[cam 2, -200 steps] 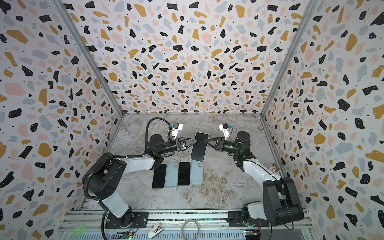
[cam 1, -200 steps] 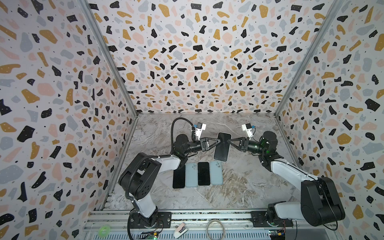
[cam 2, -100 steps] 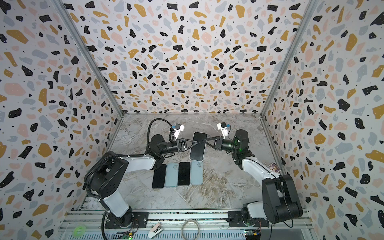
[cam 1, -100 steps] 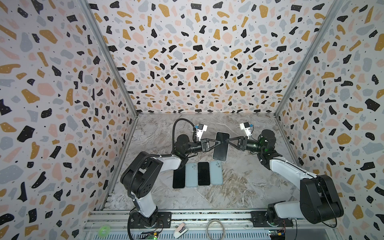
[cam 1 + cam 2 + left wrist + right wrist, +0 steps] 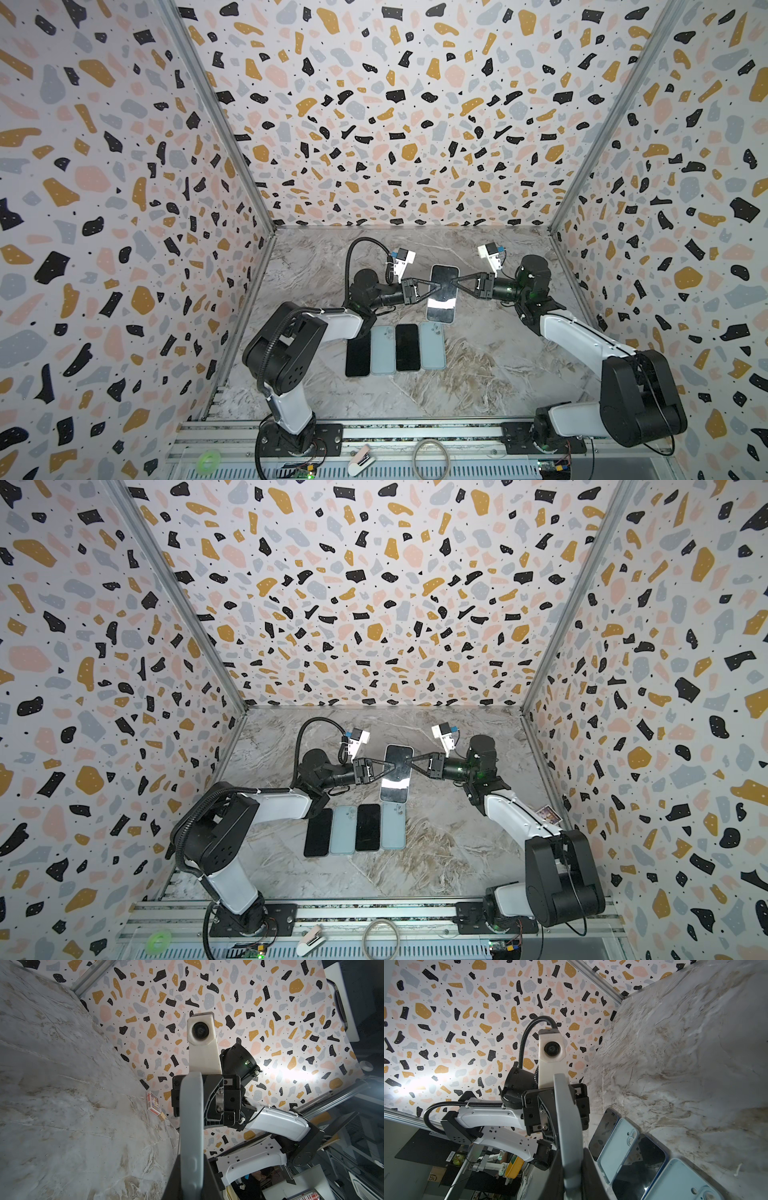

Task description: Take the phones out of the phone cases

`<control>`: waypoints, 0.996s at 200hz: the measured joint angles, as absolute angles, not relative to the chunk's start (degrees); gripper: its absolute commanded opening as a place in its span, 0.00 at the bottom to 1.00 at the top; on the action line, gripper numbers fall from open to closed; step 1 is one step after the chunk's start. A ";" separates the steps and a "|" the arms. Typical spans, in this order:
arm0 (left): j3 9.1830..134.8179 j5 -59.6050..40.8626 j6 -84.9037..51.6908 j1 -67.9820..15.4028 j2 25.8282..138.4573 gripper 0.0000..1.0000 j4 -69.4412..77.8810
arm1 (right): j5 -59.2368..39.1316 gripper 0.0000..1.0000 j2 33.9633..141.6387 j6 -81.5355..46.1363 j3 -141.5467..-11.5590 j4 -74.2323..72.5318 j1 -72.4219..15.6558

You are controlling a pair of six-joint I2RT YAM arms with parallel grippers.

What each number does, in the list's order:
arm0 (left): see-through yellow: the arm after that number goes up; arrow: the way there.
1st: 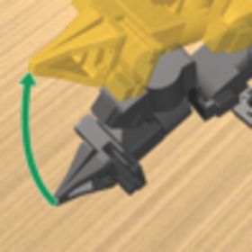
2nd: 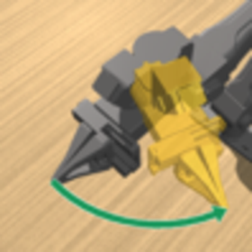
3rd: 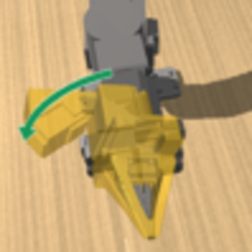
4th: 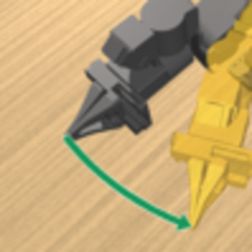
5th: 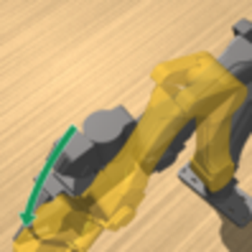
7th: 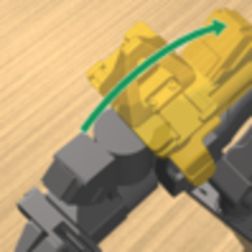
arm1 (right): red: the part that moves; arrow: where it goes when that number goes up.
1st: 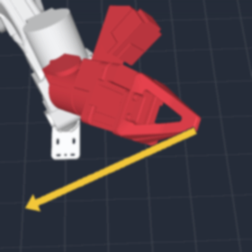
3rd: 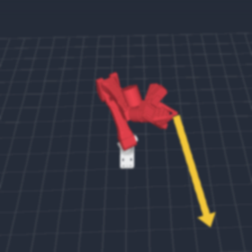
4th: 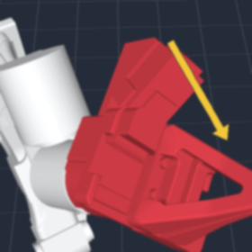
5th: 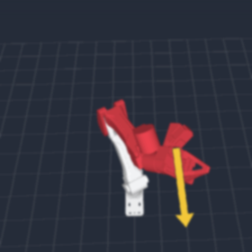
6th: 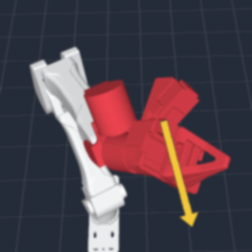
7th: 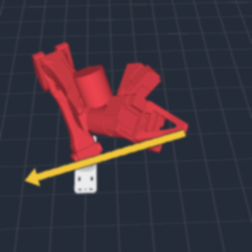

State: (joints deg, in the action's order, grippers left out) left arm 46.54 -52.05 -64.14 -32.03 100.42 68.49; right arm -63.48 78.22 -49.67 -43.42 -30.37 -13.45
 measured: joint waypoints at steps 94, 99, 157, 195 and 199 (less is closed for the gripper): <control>46.52 -42.37 -66.52 -32.42 92.75 0.00 69.41 | -53.52 0.86 61.34 -47.24 -37.43 -26.04 -13.74; 46.50 -41.06 -66.76 -32.42 91.70 0.00 69.87 | -52.97 0.86 59.77 -47.90 -36.40 -26.89 -13.72; 43.66 -21.58 -69.95 -38.22 83.07 0.00 77.65 | -44.07 0.84 47.31 -54.43 -24.32 -40.03 -20.47; 39.99 -8.47 -68.95 -46.81 79.99 0.00 78.46 | -33.76 0.81 43.33 -50.98 -21.67 -47.99 -33.43; 39.81 -7.46 -68.60 -47.55 79.75 0.00 78.43 | -32.80 0.80 43.27 -50.39 -21.41 -48.90 -34.54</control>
State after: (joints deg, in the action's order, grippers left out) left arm 39.81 -7.46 -68.60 -47.55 79.75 78.43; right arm -32.80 43.27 -50.39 -21.41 -48.90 -34.54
